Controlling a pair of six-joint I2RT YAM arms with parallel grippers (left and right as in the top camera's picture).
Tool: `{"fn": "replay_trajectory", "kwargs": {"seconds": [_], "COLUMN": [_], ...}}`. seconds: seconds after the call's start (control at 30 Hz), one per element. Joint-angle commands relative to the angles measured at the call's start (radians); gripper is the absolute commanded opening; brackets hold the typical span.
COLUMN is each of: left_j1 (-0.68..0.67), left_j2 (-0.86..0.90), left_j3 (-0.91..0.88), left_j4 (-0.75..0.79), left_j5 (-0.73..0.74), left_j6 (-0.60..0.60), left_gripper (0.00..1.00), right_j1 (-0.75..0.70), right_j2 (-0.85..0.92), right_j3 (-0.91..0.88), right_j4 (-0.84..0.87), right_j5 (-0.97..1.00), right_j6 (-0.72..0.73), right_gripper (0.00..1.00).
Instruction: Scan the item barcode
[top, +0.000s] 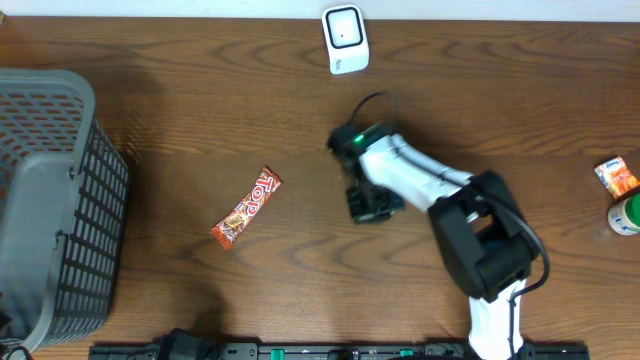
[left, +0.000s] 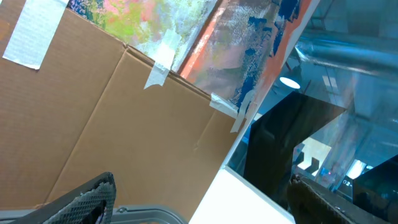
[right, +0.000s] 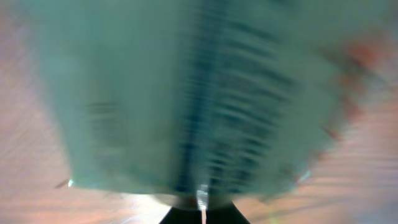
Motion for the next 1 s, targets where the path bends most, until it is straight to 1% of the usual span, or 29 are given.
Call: {"fn": "replay_trajectory", "kwargs": {"seconds": [0.0, 0.07, 0.13, 0.17, 0.23, 0.27, 0.37, 0.47, 0.53, 0.77, 0.87, 0.97], "left_j1": [-0.002, -0.002, -0.002, -0.002, -0.002, -0.002, -0.002, -0.002, -0.002, -0.002, -0.002, -0.002], "left_j2": [0.010, 0.010, 0.010, 0.010, 0.010, 0.010, 0.010, 0.010, 0.010, 0.010, 0.010, 0.010], "left_j3": [-0.002, -0.002, -0.002, -0.002, -0.002, -0.002, -0.002, -0.002, -0.002, -0.002, -0.002, -0.002], "left_j4": [0.002, 0.001, -0.002, -0.005, -0.020, -0.021, -0.021, -0.021, -0.021, -0.021, -0.021, -0.021], "left_j5": [-0.006, -0.006, -0.006, -0.006, -0.006, -0.006, -0.006, -0.006, -0.006, -0.006, -0.006, -0.006], "left_j6": [0.013, 0.013, 0.013, 0.013, 0.012, 0.012, 0.008, 0.005, 0.005, 0.005, 0.005, 0.005], "left_gripper": [0.88, 0.88, 0.88, 0.88, 0.88, 0.88, 0.88, 0.88, 0.88, 0.88, 0.88, 0.88], "right_j1": [-0.070, -0.095, -0.111, -0.117, -0.127, -0.129, -0.129, -0.129, -0.130, -0.171, -0.206, -0.222], "right_j2": [-0.002, -0.014, -0.028, -0.037, -0.047, -0.051, -0.051, -0.047, -0.042, -0.036, -0.030, -0.007], "right_j3": [0.039, 0.071, 0.108, 0.130, 0.162, 0.176, 0.181, 0.170, 0.158, 0.123, 0.122, 0.121], "right_j4": [-0.030, -0.065, -0.100, -0.119, -0.143, -0.145, -0.117, -0.055, -0.016, 0.045, 0.068, 0.072], "right_j5": [-0.173, -0.292, -0.320, -0.319, -0.319, -0.319, -0.288, -0.193, -0.164, -0.171, -0.264, -0.275], "right_j6": [-0.108, -0.158, -0.156, -0.156, -0.156, -0.157, -0.176, -0.194, -0.202, -0.241, -0.291, -0.291], "right_gripper": [0.01, 0.03, 0.15, 0.28, 0.85, 0.99, 0.99, 0.99, 0.99, 0.99, 0.99, 0.99]}}
